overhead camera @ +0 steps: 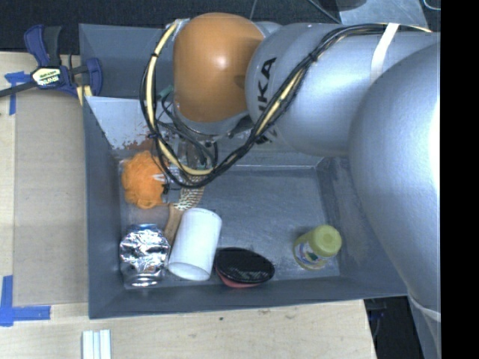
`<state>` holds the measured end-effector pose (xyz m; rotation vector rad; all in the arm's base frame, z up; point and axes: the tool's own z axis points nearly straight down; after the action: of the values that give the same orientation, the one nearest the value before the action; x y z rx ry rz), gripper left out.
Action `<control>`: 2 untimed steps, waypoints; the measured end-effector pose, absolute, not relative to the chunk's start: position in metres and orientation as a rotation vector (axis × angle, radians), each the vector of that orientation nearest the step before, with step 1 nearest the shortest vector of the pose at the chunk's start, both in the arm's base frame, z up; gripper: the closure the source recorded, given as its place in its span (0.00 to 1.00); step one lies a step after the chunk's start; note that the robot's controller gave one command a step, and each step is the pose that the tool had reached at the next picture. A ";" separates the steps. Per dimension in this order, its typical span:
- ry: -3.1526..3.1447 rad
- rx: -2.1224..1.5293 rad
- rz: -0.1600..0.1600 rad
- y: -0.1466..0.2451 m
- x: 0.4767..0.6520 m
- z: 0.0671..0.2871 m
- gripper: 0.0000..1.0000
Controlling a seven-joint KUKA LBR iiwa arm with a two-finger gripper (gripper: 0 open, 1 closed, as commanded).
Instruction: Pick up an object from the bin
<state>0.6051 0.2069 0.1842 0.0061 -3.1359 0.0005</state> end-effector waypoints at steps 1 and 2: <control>-3.124 0.260 0.000 0.177 0.567 0.134 0.00; -3.139 0.216 -0.007 0.141 0.591 0.070 0.00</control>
Offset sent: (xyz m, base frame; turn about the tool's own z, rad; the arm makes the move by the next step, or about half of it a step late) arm -0.0386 -0.0291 -0.0495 -0.1636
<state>0.5908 0.1410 0.0700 0.2163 -3.1388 -0.0067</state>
